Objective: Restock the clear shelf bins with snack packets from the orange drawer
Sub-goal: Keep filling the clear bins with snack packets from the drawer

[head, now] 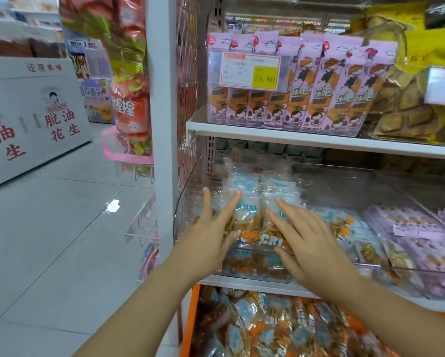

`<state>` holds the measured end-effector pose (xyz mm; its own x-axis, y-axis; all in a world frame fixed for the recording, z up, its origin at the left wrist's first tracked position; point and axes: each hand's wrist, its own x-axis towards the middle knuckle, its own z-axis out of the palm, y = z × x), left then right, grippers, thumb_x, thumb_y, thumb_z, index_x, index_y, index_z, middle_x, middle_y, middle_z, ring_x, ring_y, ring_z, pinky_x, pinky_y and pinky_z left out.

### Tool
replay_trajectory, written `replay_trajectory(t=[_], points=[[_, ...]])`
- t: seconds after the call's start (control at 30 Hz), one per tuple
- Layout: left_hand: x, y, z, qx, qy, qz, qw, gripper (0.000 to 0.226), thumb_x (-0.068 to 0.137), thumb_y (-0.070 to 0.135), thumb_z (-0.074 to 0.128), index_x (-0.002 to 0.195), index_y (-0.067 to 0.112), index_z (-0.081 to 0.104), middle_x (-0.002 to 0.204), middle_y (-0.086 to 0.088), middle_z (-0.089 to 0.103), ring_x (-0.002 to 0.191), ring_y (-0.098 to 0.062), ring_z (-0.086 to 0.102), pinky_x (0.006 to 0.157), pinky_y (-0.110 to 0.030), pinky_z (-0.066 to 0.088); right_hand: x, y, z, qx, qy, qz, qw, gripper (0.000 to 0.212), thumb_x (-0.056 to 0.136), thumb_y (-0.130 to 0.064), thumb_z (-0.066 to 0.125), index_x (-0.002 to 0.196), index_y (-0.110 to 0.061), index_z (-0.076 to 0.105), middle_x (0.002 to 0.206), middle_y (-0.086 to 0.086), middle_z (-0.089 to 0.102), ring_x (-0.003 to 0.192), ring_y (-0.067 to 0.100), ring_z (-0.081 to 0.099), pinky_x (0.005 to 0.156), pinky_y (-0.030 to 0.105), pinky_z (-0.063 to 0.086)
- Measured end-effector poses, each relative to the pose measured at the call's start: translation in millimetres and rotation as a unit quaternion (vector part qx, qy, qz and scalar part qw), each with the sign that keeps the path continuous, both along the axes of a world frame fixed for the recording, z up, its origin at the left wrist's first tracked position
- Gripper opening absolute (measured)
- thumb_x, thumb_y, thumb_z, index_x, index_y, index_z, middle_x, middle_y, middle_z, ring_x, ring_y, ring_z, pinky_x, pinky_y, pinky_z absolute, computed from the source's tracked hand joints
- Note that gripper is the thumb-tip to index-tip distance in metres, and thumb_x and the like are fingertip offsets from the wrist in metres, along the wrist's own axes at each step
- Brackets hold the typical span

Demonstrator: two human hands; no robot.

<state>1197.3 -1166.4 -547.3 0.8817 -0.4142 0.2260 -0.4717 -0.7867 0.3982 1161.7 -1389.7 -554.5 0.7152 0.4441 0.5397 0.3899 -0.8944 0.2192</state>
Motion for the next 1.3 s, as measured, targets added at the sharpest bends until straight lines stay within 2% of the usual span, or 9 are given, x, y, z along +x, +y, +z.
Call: replay_trajectory(t=[0.17, 0.3, 0.4, 0.63, 0.73, 0.87, 1.0, 1.1, 1.3], points=[[-4.4, -1.3, 5.9, 0.023, 0.031, 0.014, 0.999, 0.073, 0.101, 0.027, 0.042, 0.136, 0.061, -0.013, 0.158, -0.012, -0.02, 0.104, -0.025, 0.062, 0.084, -0.033, 0.051, -2.1, -12.1, -12.1, -0.001, -0.03, -0.057, 0.998, 0.063, 0.078, -0.026, 0.075, 0.133, -0.012, 0.047, 0.139, 0.013, 0.047, 0.11, 0.027, 0.045, 0.093, 0.042, 0.039], [-0.9, -3.7, 11.0, -0.004, 0.046, 0.043, 0.998, 0.077, 0.097, 0.017, 0.054, 0.144, 0.055, 0.007, 0.16, -0.009, -0.006, 0.129, -0.028, 0.047, 0.098, -0.033, 0.042, 10.6, -20.4, -3.7, -0.049, -0.016, -0.049, 0.997, 0.069, 0.066, -0.023, 0.085, 0.128, -0.014, 0.055, 0.135, 0.012, 0.053, 0.109, 0.029, 0.056, 0.101, 0.043, 0.028], [0.7, -9.5, 8.7, -0.019, 0.01, 0.031, 0.999, 0.076, 0.096, 0.011, 0.054, 0.145, 0.051, 0.012, 0.161, -0.005, -0.004, 0.128, -0.026, 0.047, 0.097, -0.031, 0.042, 16.7, -22.8, 3.3, -0.059, -0.011, -0.024, 0.998, 0.078, 0.058, -0.023, 0.089, 0.127, -0.018, 0.055, 0.131, 0.009, 0.057, 0.107, 0.026, 0.056, 0.099, 0.043, 0.041], [1.3, -11.7, -9.0, -0.056, -0.003, -0.009, 0.998, 0.077, 0.098, 0.007, 0.048, 0.133, 0.055, -0.002, 0.16, -0.004, -0.01, 0.116, -0.016, 0.048, 0.092, -0.021, 0.038, 13.2, -24.7, 0.3, -0.081, 0.012, 0.003, 0.997, 0.085, 0.049, -0.013, 0.093, 0.126, -0.025, 0.059, 0.132, 0.009, 0.057, 0.108, 0.025, 0.047, 0.089, 0.044, 0.05], [-1.7, -8.0, -7.5, -0.063, 0.017, -0.024, 0.998, 0.076, 0.098, 0.016, 0.049, 0.131, 0.059, -0.004, 0.16, -0.003, -0.014, 0.115, -0.015, 0.049, 0.09, -0.017, 0.035, 8.9, -21.8, 8.9, -0.073, 0.012, 0.009, 0.997, 0.069, 0.063, -0.03, 0.086, 0.126, -0.028, 0.059, 0.132, 0.008, 0.057, 0.108, 0.028, 0.058, 0.1, 0.049, 0.041], [-6.5, -2.0, 2.7, -0.082, 0.041, -0.04, 0.995, 0.069, 0.1, 0.024, 0.045, 0.131, 0.062, -0.004, 0.16, -0.003, -0.016, 0.124, -0.016, 0.051, 0.094, -0.019, 0.035, -0.5, 0.3, 24.5, -0.012, -0.029, 0.041, 0.999, 0.059, 0.075, -0.032, 0.076, 0.129, -0.022, 0.055, 0.142, 0.009, 0.047, 0.119, 0.025, 0.044, 0.107, 0.042, 0.028], [-1.3, 13.4, 7.7, -0.114, 0.033, -0.045, 0.992, 0.078, 0.095, 0.019, 0.055, 0.137, 0.06, 0.004, 0.161, 0.001, 0.004, 0.133, -0.018, 0.044, 0.106, -0.03, 0.034, 11.5, 33.5, 15.6, -0.032, -0.049, 0.064, 0.996, 0.069, 0.073, -0.025, 0.079, 0.134, -0.016, 0.048, 0.146, 0.015, 0.041, 0.129, 0.03, 0.042, 0.108, 0.047, 0.028], [1.8, 21.5, 5.9, -0.141, 0.048, -0.054, 0.987, 0.08, 0.09, 0.014, 0.063, 0.138, 0.059, 0.017, 0.155, 0.01, 0.026, 0.122, -0.009, 0.052, 0.103, -0.027, 0.043, 28.3, 41.2, 9.3, -0.043, -0.047, 0.047, 0.997, 0.074, 0.069, -0.027, 0.083, 0.134, -0.015, 0.049, 0.143, 0.016, 0.044, 0.129, 0.033, 0.047, 0.105, 0.05, 0.025], [17.6, 17.5, 0.5, -0.08, 0.002, -0.035, 0.996, 0.082, 0.086, 0.009, 0.066, 0.147, 0.041, 0.022, 0.152, 0.005, 0.03, 0.131, -0.016, 0.043, 0.109, -0.025, 0.03, 43.0, 35.2, 10.8, -0.074, -0.036, 0.068, 0.994, 0.074, 0.068, -0.032, 0.083, 0.134, -0.018, 0.052, 0.141, 0.014, 0.047, 0.127, 0.033, 0.049, 0.103, 0.05, 0.024]])
